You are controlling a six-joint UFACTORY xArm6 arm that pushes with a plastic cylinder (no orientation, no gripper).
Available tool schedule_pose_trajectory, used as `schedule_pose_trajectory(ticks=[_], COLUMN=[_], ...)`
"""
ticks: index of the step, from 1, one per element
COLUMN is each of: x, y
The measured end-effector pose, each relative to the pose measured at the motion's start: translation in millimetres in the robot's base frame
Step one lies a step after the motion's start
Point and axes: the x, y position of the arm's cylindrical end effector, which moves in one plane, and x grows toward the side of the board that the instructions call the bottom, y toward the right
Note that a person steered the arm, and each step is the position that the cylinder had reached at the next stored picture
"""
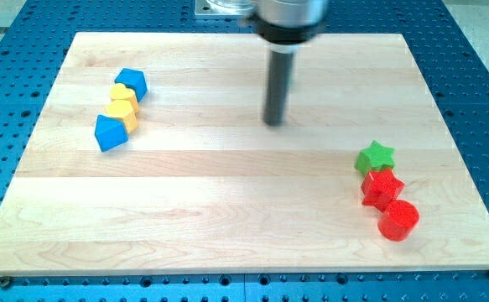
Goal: Place the green circle above the green star
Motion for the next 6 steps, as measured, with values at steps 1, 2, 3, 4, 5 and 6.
schedule_pose_trajectory(ticks=[1, 2, 3, 4, 5, 6], x=[-71, -98, -58, -49, -47, -22], y=[-2, 12, 82, 104, 118, 124])
